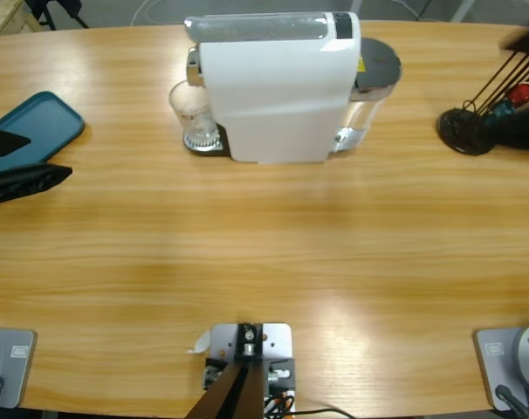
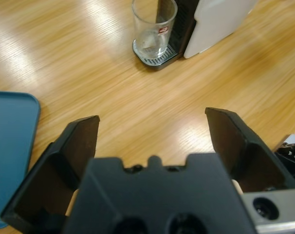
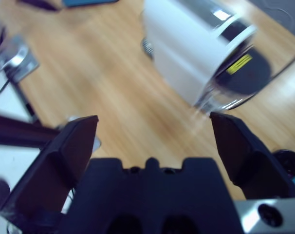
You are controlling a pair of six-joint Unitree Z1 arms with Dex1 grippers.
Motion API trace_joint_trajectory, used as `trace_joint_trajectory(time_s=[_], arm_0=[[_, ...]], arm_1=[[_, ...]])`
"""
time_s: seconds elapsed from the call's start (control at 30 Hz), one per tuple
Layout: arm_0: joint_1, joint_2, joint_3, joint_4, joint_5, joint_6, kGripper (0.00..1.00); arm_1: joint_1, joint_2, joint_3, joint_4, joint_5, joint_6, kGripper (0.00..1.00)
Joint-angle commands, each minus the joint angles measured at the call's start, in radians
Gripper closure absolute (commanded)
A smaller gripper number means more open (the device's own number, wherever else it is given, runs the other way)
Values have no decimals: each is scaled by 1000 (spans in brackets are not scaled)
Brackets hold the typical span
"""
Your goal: Pour coffee
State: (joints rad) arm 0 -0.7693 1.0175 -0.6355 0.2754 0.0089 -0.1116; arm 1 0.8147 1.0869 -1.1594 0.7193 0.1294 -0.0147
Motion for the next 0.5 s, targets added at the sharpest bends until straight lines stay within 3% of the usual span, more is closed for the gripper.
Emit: trace_joint_trajectory(time_s=[0.03, 0.23, 0.5], arm_0=[[-33, 25, 86, -101, -10, 17, 50], [-45, 8, 146, -241, -9, 163, 67], [-45, -35, 205, -338, 5, 170, 69]], arm_1=[[9, -312, 405, -263, 51, -41, 0], [9, -453, 587, -353, 78, -50, 0], [9, -417, 633, -401, 91, -102, 0]])
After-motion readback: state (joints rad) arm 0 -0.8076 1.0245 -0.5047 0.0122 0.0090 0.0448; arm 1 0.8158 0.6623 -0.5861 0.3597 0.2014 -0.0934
